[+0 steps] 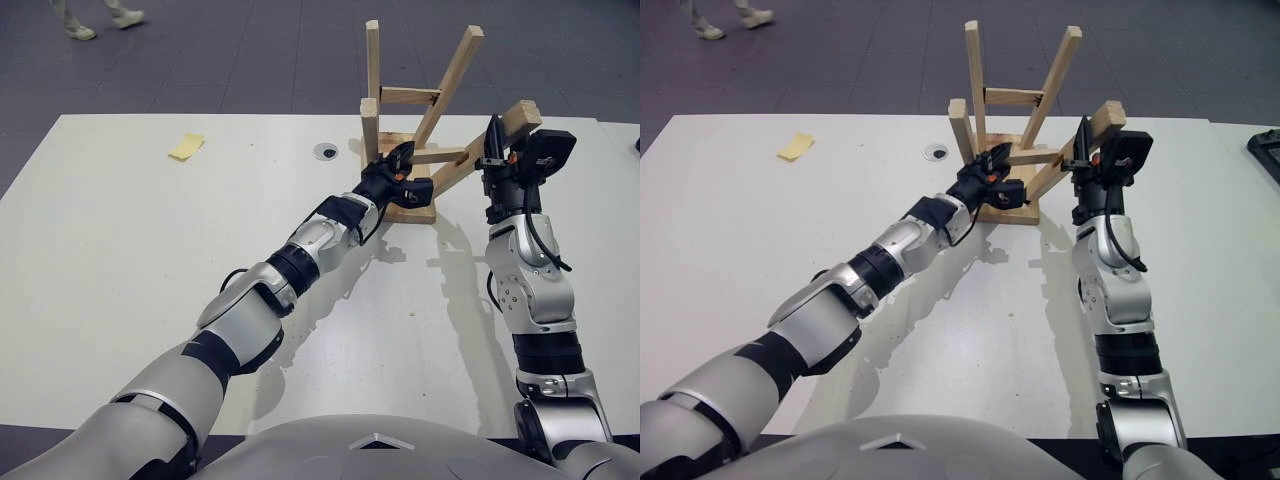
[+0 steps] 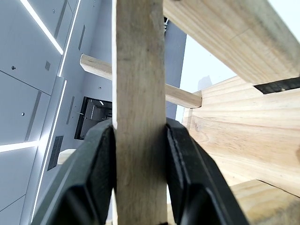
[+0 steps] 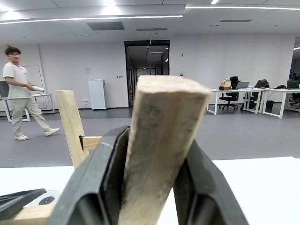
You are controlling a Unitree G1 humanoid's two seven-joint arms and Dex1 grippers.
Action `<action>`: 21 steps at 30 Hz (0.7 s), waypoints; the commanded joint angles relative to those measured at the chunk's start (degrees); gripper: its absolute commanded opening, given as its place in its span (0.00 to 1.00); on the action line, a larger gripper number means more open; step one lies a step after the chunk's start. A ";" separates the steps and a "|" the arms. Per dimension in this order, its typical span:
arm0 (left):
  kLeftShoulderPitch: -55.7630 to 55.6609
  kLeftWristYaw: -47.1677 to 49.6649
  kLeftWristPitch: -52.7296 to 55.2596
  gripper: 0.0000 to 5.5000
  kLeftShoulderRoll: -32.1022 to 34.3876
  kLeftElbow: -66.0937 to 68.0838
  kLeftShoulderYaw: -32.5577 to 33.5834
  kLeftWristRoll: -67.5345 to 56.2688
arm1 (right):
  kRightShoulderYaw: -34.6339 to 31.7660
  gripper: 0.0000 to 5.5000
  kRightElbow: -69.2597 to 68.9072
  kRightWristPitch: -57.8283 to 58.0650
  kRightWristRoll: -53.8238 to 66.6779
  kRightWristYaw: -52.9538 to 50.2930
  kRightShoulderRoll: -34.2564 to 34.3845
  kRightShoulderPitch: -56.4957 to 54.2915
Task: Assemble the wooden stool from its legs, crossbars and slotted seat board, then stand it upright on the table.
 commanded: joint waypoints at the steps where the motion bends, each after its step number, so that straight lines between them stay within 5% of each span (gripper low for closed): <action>1: 0.29 -2.19 -2.65 0.24 -2.22 0.17 0.83 -1.58 | 8.34 0.22 12.04 19.47 -8.05 2.91 -1.42 7.70; 12: 0.32 -2.74 -2.88 0.24 -2.61 1.02 1.43 -1.50 | 6.31 0.22 16.37 18.88 -9.29 2.46 -1.88 2.88; 21: 0.23 -4.96 -2.37 0.24 -2.77 0.53 2.86 -2.45 | 12.60 0.22 17.12 21.23 -12.27 6.18 -4.59 5.88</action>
